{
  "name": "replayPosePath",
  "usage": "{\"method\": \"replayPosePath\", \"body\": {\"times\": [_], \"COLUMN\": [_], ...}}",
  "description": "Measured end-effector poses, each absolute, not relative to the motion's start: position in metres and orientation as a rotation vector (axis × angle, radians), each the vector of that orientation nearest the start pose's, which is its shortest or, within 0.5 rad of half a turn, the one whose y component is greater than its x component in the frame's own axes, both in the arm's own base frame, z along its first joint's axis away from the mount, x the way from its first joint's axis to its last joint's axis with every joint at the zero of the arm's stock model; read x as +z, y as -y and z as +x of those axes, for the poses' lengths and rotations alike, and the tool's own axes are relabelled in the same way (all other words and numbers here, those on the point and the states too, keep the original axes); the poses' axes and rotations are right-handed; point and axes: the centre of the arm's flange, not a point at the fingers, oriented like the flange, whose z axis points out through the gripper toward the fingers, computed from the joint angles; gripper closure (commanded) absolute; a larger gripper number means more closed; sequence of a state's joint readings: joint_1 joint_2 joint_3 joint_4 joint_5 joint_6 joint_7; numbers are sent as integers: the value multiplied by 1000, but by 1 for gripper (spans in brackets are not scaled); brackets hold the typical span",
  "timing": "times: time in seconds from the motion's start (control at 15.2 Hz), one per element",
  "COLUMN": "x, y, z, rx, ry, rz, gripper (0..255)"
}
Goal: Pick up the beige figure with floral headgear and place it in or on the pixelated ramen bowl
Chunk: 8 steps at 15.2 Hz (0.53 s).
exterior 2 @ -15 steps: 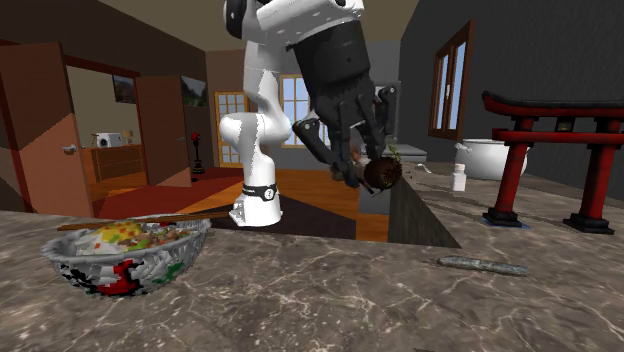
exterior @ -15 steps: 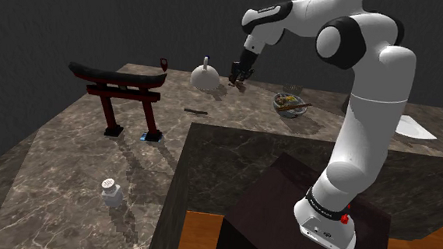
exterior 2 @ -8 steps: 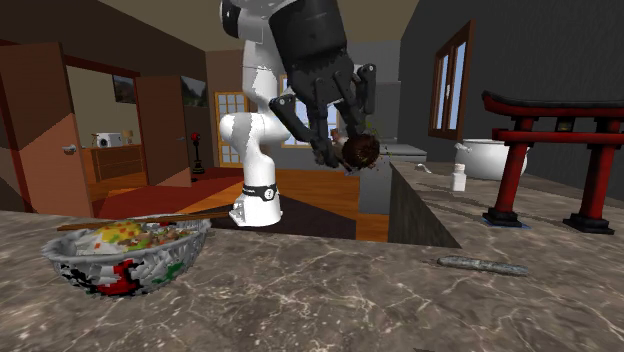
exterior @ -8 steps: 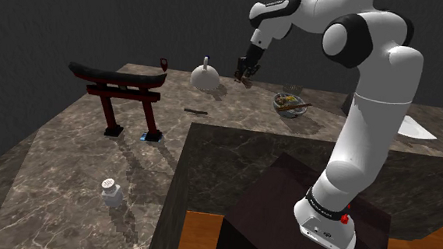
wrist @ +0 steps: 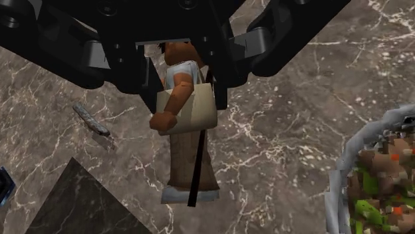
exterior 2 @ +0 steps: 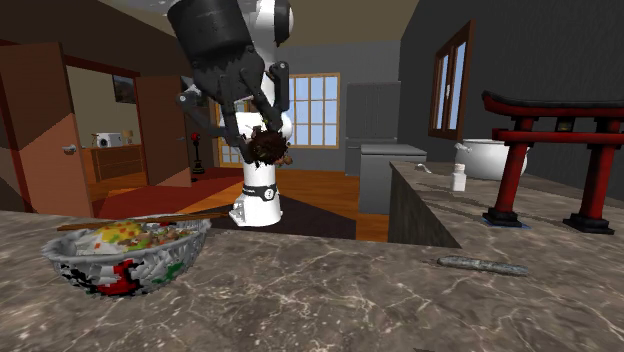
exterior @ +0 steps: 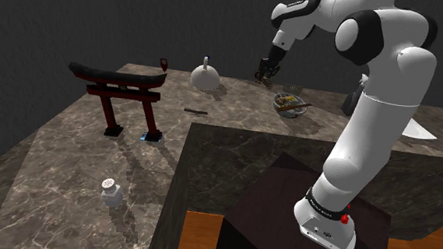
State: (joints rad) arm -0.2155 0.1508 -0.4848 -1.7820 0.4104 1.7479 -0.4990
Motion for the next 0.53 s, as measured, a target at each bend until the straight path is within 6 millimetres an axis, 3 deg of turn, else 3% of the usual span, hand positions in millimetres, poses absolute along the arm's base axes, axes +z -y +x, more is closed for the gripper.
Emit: {"method": "replayPosePath", "body": {"times": [0.53], "x": [466], "y": [408], "z": [402], "rx": [-71], "ry": [-427], "rz": [-2746], "gripper": [255]}}
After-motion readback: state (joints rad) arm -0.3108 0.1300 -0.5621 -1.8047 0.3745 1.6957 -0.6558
